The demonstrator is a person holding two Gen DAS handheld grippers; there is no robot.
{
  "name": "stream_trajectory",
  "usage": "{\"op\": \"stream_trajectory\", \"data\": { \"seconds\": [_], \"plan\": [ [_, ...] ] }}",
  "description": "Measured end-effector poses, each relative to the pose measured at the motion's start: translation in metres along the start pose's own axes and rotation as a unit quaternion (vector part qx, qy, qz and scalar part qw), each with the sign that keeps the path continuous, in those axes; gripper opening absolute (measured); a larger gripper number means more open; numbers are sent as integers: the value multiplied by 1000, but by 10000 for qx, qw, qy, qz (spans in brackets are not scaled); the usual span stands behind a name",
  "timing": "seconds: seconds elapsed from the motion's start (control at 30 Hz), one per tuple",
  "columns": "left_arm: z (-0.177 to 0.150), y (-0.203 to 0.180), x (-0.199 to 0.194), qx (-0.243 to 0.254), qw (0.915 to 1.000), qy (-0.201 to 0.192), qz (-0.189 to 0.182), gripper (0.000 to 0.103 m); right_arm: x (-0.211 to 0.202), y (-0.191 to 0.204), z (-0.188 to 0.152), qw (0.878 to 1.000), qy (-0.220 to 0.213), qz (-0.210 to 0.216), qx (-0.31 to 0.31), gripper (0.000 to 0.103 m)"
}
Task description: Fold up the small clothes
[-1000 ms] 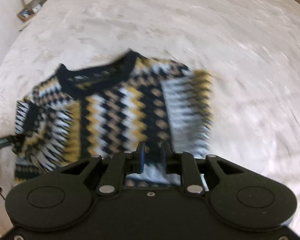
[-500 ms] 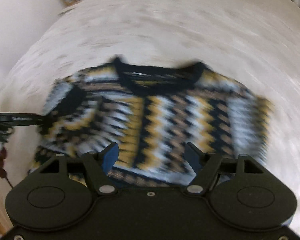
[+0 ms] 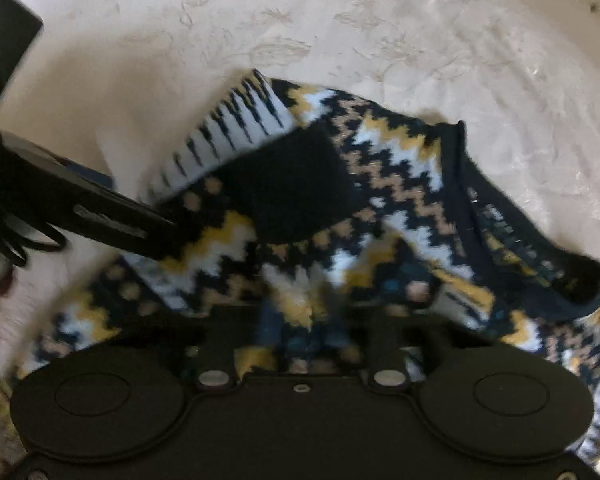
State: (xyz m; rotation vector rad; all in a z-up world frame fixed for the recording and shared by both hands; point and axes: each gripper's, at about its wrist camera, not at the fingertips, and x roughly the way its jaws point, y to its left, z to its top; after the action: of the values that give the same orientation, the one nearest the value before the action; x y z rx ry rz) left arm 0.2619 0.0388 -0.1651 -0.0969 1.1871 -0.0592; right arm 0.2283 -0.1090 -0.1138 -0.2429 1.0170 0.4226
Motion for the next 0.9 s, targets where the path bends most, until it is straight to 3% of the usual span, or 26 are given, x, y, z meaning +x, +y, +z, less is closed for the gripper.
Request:
{"op": "stream_trajectory", "data": {
  "seconds": [0.17,0.3,0.4,0.47,0.5,0.67,0.9],
  "plan": [
    [-3,5,-2,14,10000,-18,-27,97,-46,-59,-33,9892,-473,-122,1383,10],
    [-4,4,-1,19,10000,-33,1,100,-71,-113,-81,9584,-458,-284,2804,12],
    [-4,2,0,45,10000,-20,23,102,-77,-140,-119,9333,-285,-232,3572,26],
    [-4,1,1,48,10000,-4,27,102,-80,-144,-139,9261,-178,-208,3763,48],
    [-3,0,1,48,10000,1,31,102,-82,-144,-145,9238,-151,-187,3820,51],
    [-2,0,3,59,10000,8,39,102,-87,-148,-162,9117,-118,-208,4101,51],
    [0,-1,4,65,10000,-6,46,103,-100,-170,-167,9089,-376,-421,4133,51]
  ]
}}
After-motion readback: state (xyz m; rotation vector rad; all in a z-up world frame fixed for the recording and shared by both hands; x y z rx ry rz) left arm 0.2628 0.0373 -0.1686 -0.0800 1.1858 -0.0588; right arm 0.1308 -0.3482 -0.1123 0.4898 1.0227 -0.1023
